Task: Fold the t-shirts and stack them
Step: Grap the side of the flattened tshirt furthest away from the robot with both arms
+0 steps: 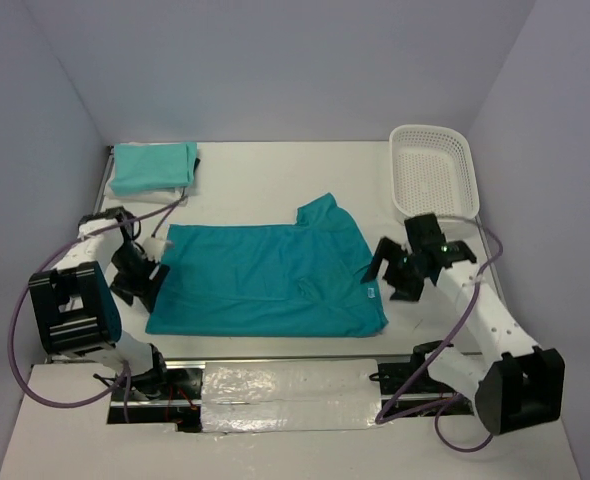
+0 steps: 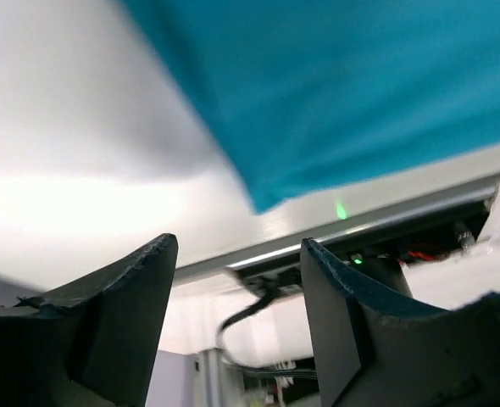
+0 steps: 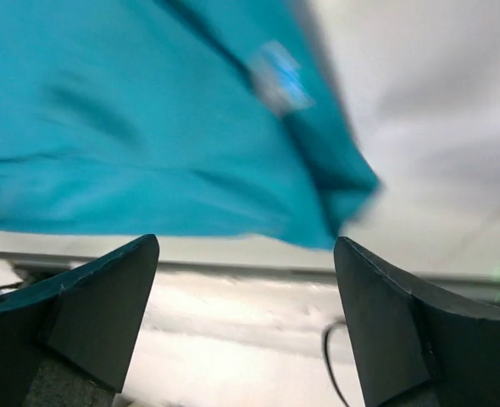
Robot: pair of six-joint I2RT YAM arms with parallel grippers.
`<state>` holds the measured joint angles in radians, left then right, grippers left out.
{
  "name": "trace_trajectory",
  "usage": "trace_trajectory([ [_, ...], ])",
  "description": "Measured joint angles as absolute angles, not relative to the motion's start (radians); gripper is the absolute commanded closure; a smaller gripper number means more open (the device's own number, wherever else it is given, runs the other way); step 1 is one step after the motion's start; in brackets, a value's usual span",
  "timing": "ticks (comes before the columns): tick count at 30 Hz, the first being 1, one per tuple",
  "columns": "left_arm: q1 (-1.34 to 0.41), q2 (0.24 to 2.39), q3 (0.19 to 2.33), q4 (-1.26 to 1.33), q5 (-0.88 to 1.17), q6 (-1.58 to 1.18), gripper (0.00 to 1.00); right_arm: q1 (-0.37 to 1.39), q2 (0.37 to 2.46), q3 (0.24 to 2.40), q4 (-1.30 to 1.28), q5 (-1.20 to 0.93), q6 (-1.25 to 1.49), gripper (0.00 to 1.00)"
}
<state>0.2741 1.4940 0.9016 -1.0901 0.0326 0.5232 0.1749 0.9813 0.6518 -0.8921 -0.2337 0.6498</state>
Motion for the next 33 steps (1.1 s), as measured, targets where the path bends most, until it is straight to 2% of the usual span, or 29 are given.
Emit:
trace_trajectory([
  [9, 0.278, 1.655, 1.406, -0.917, 0.127, 0.377, 0.29, 0.175, 1.478, 1.359, -0.816, -0.222, 0.43, 0.08],
  [16, 0.278, 1.892, 1.522, -0.784, 0.235, 0.231, 0.27, 0.175, 1.937, 1.721, -0.782, -0.23, 0.391, 0.12],
  [23, 0.278, 2.006, 1.482, -0.715, 0.249, 0.167, 0.21, 0.183, 2.304, 1.905, -0.805, -0.216, 0.395, 0.14],
  [33, 0.27, 2.011, 1.449, -0.608, 0.275, 0.15, 0.2, 0.229, 2.373, 2.023, -0.823, -0.21, 0.408, 0.16],
])
